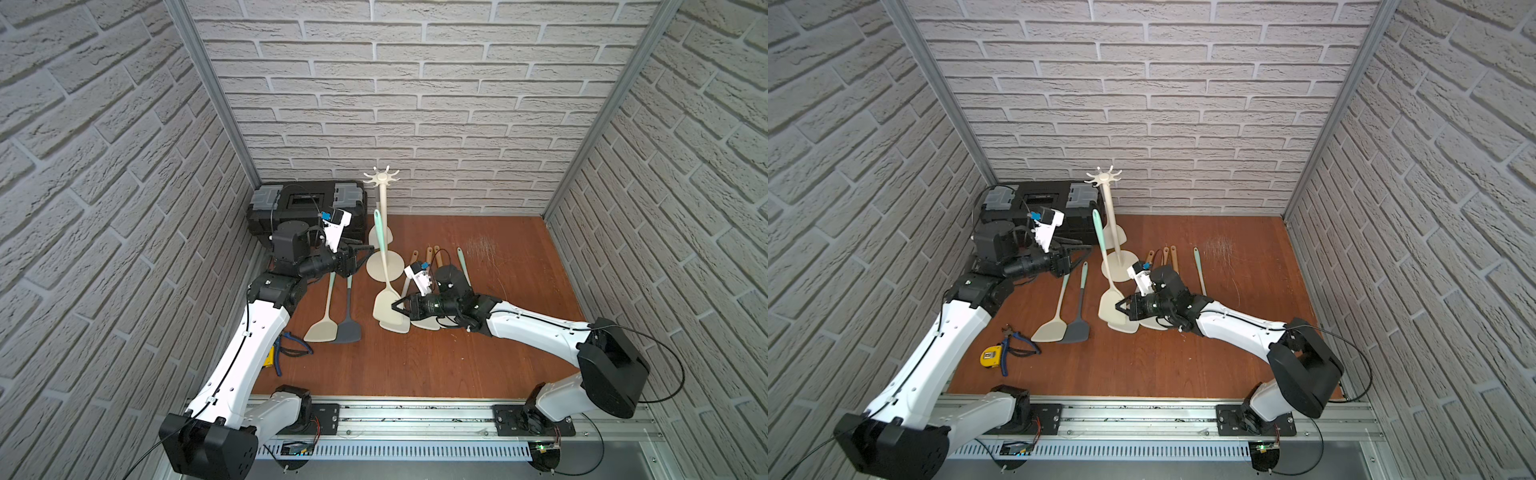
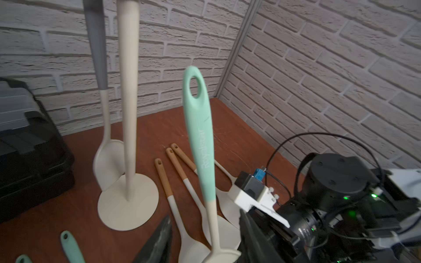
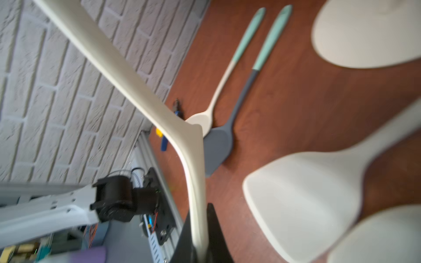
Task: Take the spatula off the kitchen utensil rack
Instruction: Take off the spatula from the rack.
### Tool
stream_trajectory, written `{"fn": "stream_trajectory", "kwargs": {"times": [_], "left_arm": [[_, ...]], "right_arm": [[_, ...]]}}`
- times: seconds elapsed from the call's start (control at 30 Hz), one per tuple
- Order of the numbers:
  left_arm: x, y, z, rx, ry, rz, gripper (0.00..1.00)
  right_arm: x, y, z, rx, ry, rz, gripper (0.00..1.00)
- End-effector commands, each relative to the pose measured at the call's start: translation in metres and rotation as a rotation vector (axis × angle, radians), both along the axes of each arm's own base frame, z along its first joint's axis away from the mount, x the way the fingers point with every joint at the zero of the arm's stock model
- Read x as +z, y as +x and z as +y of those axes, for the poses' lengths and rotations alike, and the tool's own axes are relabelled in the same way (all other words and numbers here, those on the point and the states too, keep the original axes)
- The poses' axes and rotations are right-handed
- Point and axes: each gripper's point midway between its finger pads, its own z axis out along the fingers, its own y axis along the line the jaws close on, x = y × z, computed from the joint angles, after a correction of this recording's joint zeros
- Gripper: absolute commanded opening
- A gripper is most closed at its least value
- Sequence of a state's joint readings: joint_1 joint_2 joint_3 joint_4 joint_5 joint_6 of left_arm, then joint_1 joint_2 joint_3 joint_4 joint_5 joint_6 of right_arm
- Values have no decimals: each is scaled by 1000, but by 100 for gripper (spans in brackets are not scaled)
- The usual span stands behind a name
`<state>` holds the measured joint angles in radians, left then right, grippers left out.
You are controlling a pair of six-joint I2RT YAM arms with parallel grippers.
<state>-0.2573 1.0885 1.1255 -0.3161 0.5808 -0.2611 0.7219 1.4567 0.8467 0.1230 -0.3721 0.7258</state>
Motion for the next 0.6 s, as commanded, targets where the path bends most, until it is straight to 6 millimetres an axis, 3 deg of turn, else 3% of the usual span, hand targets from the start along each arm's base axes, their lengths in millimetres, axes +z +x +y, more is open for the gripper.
{"fn": "stream_trajectory", "kwargs": {"times": [0.0,0.2,0.43,0.57], "left_arm": [[3,10,18,232,36,-11,50],[-23,13,-10,364,-27,86,48],[-47,25,-72,253,-9,191,48],[-50,32,-90,218,-39,213,48]], "right_arm": [[14,28,-35,-303,19,-48,3],[8,26,-45,-370,11,-28,3],[12,23,-25,-293,40,-16,3],[10,19,-14,-245,56,-8,3]]}}
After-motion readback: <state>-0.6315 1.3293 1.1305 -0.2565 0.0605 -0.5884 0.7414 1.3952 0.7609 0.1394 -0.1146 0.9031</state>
